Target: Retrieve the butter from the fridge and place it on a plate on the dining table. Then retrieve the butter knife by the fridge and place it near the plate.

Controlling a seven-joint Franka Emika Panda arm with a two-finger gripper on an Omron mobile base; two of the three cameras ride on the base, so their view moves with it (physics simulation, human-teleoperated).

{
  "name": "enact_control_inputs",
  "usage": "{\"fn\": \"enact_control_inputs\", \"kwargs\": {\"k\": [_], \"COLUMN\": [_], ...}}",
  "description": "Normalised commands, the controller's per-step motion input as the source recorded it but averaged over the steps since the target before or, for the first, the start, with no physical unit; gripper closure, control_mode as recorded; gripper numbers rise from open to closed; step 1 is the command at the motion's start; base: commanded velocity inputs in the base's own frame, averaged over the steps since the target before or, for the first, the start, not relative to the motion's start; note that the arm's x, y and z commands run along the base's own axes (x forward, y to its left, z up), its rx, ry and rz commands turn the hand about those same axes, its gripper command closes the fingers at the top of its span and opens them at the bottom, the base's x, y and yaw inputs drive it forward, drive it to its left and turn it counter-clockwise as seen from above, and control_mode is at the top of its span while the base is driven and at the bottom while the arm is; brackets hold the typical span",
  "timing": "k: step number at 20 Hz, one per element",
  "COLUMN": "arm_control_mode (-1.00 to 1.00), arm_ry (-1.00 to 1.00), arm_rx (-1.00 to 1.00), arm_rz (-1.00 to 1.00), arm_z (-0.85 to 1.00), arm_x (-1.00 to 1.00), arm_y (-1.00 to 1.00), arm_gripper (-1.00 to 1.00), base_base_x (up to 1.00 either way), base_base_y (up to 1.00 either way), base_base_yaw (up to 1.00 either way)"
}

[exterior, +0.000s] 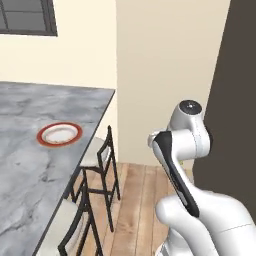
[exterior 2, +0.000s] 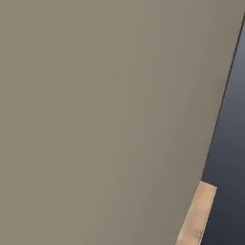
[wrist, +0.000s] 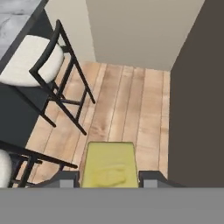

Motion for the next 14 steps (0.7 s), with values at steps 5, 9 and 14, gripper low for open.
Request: {"fn": "enact_control_inputs", "kwargs": {"k": [5, 9, 14], "arm_control_mode": [1.00, 1.00, 1.00], "arm_ry": [0.00, 0.00, 0.00], "arm_rx": [0.00, 0.00, 0.00], "arm_rz": [0.00, 0.00, 0.00], "arm_z": [0.00, 0.00, 0.00], "arm_x": [0.00, 0.00, 0.00], "arm_y": [0.00, 0.00, 0.00], "arm_gripper": [1.00, 1.00, 1.00], "base_base_x": [0.13, 0.33, 0.27], "base_base_y": [-0.78, -0.71, -0.82], "base_base_yaw": [0.67, 0.71, 0.64]}}
